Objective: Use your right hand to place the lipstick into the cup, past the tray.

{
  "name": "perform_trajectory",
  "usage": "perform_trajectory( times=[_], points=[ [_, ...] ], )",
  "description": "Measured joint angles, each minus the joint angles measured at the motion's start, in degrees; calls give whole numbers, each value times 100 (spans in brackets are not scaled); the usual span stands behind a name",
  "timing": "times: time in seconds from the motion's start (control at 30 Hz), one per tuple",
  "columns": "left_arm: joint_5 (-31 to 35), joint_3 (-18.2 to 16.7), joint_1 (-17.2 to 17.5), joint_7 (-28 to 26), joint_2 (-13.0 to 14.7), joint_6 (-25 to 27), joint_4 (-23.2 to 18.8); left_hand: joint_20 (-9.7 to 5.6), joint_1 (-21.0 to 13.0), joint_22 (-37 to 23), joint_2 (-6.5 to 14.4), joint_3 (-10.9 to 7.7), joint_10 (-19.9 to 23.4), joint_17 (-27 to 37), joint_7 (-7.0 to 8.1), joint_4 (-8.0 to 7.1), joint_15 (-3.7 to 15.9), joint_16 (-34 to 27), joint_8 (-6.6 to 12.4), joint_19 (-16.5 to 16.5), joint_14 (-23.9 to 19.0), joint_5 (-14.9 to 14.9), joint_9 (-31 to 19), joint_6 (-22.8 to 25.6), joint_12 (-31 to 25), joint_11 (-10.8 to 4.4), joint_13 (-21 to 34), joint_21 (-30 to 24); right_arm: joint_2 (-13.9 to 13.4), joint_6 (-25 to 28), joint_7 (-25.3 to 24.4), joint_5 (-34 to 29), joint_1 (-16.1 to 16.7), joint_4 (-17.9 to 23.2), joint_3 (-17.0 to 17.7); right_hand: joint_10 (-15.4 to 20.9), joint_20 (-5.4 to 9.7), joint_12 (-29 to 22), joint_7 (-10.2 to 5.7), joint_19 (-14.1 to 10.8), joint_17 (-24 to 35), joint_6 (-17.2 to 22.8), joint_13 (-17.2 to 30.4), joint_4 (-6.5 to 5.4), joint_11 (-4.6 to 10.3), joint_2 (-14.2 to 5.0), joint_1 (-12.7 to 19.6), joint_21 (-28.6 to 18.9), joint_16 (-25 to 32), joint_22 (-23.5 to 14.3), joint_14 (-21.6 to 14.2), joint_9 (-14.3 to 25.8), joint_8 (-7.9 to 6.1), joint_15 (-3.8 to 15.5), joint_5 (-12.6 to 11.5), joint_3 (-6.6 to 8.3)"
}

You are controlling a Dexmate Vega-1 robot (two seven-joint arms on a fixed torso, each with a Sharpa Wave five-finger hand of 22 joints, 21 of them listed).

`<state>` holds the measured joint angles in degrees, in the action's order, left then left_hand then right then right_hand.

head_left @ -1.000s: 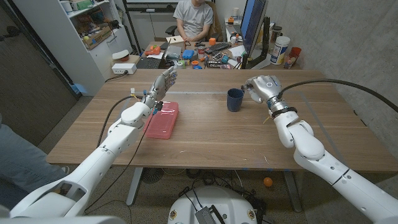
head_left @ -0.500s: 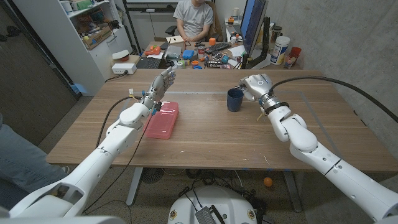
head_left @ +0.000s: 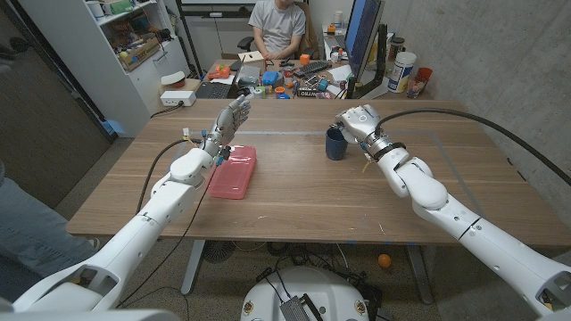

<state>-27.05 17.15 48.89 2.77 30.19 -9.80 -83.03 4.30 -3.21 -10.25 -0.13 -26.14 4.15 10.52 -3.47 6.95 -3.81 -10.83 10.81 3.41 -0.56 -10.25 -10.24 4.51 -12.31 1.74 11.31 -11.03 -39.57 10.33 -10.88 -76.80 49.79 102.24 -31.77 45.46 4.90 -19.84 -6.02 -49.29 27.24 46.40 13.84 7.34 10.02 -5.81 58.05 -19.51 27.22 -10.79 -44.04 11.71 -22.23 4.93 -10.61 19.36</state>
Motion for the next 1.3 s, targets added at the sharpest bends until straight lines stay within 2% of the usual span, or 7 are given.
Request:
perform_trajectory(
  times=[0.43, 0.97, 1.07, 1.17, 1.3],
  points=[
    [-43, -63, 116, -27, 77, -73, -109, 0, 0, 0, 0, 0, 0, 0, 0, 0, 0, 0, 0, 0, 0, 0, 0, 0, 0, 0, 0, 0, 35, -194, -301, -308, -396, -607, -247, 41, 0, 0, 0, 0, 30, 0, -1, -15, 41, 1, -1, -23, -45, 0, -61, 0, 0, 0, 3, -31],
    [-77, -149, 290, -122, 227, -125, -343, 0, 0, 0, 0, 0, 0, 0, -21, 0, 0, 0, 0, 0, 0, 0, 0, 21, 0, 0, 0, 0, -123, -225, -589, -335, -567, -1043, -317, 71, 19, 5, 0, -18, 56, 0, -2, -7, 71, -1, -6, -23, -138, 0, -111, 0, 0, 10, -23, -39],
    [-82, -149, 294, -125, 231, -127, -353, 32, 0, 0, 0, 0, 0, 0, -21, 0, 0, 0, 0, 32, 0, 0, 0, 22, 0, 0, 0, 0, -168, -225, -619, -323, -569, -1058, -322, 38, -83, 79, 0, 89, 53, 0, 0, -7, 96, -1, -6, -23, -231, 1, 3, 0, 0, 6, -23, -39],
    [-90, -148, 293, -127, 234, -131, -354, 32, 0, 0, 0, 0, 0, 0, -1, 0, 0, 0, 0, 32, 0, 0, 0, 42, 0, 0, 0, 0, -234, -246, -632, -301, -569, -1041, -323, -177, -194, 167, 0, 282, 40, 0, 29, 9, 97, 72, -80, 38, -400, 1, 183, 0, -2, -51, -25, -55],
    [-102, -130, 273, -118, 226, -141, -340, 32, 0, 0, 0, 0, 0, 0, -1, 0, 0, 0, 0, 32, 0, 0, 0, 42, 0, 0, 0, 0, -310, -298, -633, -298, -543, -937, -323, -438, -310, 255, -2, 478, 11, 0, 69, 16, -3, 133, -141, 89, -582, 0, 342, 1, -5, -93, -66, -62]
  ],
)
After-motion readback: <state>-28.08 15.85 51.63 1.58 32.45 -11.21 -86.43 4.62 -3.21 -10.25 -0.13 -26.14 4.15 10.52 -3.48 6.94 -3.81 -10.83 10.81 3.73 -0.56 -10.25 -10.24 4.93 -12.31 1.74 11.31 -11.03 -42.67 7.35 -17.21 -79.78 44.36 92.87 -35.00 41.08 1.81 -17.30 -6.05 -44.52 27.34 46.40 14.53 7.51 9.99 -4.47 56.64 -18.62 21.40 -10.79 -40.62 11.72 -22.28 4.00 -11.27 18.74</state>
